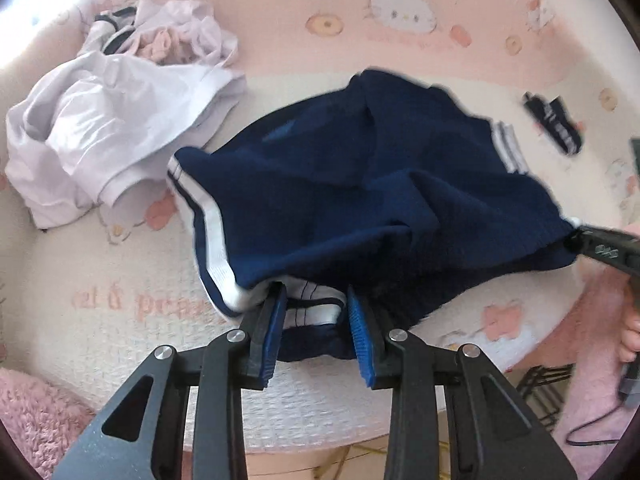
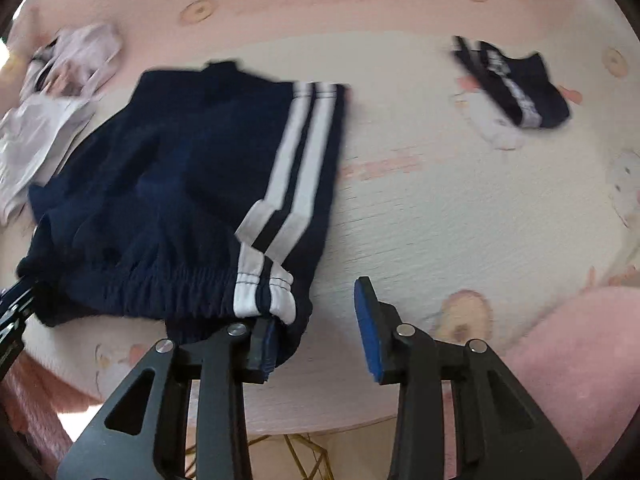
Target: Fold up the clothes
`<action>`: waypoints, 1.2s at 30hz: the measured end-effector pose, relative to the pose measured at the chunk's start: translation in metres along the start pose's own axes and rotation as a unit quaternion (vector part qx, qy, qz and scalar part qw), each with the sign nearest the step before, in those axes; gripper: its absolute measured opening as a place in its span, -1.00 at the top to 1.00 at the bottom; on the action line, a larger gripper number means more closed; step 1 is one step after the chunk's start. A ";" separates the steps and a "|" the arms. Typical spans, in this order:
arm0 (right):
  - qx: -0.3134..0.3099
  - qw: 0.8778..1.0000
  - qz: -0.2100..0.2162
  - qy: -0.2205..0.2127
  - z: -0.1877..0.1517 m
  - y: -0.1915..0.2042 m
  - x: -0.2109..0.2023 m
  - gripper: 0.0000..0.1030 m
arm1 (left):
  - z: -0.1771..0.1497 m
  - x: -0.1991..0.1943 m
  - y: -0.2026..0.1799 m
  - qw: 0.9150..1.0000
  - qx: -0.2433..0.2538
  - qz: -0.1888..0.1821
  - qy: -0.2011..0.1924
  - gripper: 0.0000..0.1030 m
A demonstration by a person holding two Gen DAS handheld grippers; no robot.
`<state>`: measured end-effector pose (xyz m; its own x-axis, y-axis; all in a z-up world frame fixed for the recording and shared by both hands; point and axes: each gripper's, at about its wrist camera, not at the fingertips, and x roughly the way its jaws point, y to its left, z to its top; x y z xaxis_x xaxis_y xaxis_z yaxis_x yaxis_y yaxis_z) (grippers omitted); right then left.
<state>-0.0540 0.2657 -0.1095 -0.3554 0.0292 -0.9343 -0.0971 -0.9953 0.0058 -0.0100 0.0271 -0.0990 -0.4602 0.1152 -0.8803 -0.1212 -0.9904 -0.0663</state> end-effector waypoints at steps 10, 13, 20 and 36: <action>0.197 0.943 0.257 0.083 -0.014 -0.060 0.010 0.18 | -0.002 -0.007 0.029 0.989 -0.099 -0.109 0.008 0.33; 0.176 0.950 0.249 0.072 -0.016 -0.053 -0.002 0.15 | -0.003 -0.008 0.032 0.987 -0.108 -0.115 0.009 0.33; 0.105 0.963 0.234 0.084 -0.015 -0.018 -0.001 0.15 | -0.015 -0.001 0.012 0.991 -0.059 -0.108 0.048 0.31; -0.014 0.999 -0.001 0.028 -0.009 0.014 0.012 0.43 | -0.022 0.022 -0.003 0.997 -0.026 -0.013 0.069 0.32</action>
<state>-0.0510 0.2513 -0.1237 -0.3017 0.0276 -0.9530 -0.0711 -0.9975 -0.0064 -0.0001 0.0312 -0.1280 -0.3314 0.1328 -0.9341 -0.0836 -0.9903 -0.1111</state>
